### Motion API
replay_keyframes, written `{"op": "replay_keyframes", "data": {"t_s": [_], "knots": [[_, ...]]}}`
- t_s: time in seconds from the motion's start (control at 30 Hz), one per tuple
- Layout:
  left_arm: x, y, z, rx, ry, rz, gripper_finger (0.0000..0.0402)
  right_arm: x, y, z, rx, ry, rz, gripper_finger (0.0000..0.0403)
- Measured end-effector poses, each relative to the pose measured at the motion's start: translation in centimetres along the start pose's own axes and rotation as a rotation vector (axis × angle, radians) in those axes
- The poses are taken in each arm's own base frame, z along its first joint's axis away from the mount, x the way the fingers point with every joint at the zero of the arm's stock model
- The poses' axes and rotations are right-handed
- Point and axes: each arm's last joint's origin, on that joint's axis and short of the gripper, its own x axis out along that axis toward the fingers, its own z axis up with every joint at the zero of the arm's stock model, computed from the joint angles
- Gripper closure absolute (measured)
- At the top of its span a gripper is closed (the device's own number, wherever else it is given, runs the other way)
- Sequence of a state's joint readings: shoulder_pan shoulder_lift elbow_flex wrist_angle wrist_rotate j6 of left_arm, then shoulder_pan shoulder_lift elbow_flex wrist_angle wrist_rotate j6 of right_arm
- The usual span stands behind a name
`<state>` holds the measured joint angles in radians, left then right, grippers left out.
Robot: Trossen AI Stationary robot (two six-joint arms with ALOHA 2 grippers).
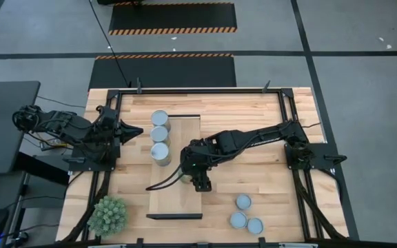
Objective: Pick and place cans onto a shelf
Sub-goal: Put the canned oranges on the shelf
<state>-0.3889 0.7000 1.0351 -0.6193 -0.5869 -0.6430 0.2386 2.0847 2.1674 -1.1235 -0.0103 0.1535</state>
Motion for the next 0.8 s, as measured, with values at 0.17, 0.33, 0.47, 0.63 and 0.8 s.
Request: {"op": "replay_keyframes", "data": {"t_s": [0.17, 0.33, 0.47, 0.63, 0.8], "knots": [[0.0, 0.0, 0.0, 0.000, 0.002, -0.002, 0.0385, 0.5, 0.1, 0.2, -0.001, -0.017, 0.016, 0.0046], [0.0, 0.0, -0.1, 0.004, 0.008, -0.002, 0.0385, 0.4, 0.1, 0.5, -0.001, -0.043, -0.001, 0.0038], [0.0, 0.0, -0.1, 0.011, 0.010, -0.002, 0.0385, 0.4, 0.1, 0.5, -0.010, -0.046, 0.000, 0.0029], [0.0, 0.0, -0.1, 0.017, 0.023, -0.017, 0.0385, -0.4, 0.4, 0.4, -0.044, -0.037, -0.007, 0.0023], [0.0, -0.1, -0.3, 0.019, 0.066, -0.067, 0.0385, -1.4, 1.1, 0.0, -0.124, 0.012, -0.031, 0.0024]]}}
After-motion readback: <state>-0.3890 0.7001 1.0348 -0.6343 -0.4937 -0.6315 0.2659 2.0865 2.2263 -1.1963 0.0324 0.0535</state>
